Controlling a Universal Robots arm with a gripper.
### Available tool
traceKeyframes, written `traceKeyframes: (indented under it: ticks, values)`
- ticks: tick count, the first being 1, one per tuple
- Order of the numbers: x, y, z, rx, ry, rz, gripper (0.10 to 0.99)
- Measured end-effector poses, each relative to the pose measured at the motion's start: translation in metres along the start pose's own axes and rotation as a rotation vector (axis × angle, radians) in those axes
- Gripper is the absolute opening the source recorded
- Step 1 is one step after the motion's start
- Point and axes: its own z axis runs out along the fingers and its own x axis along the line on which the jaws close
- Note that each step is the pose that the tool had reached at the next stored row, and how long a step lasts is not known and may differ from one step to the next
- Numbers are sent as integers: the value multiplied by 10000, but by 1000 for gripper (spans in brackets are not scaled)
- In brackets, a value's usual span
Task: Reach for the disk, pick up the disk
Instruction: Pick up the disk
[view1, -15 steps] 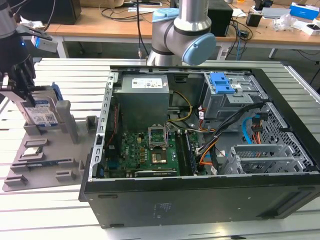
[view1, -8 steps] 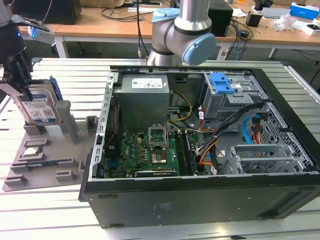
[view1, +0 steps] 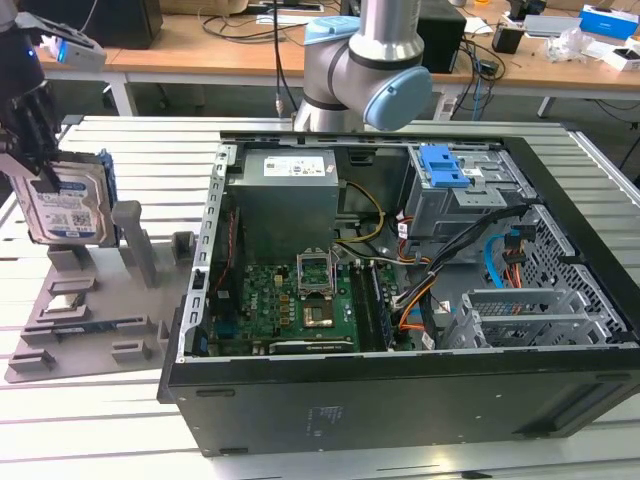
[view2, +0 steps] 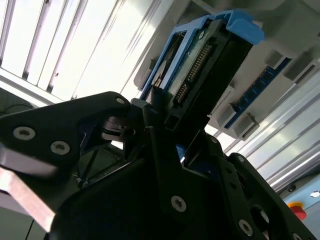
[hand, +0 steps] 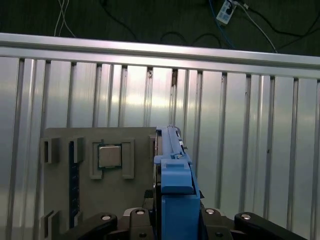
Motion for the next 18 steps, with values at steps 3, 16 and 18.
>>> traceKeyframes:
  ticks: [3,16,18]
  values:
    - [-4,2,-54,0,0,0,365]
    - [-22,12,-343,1,0,0,365]
    - [-25,14,-391,0,0,0,365]
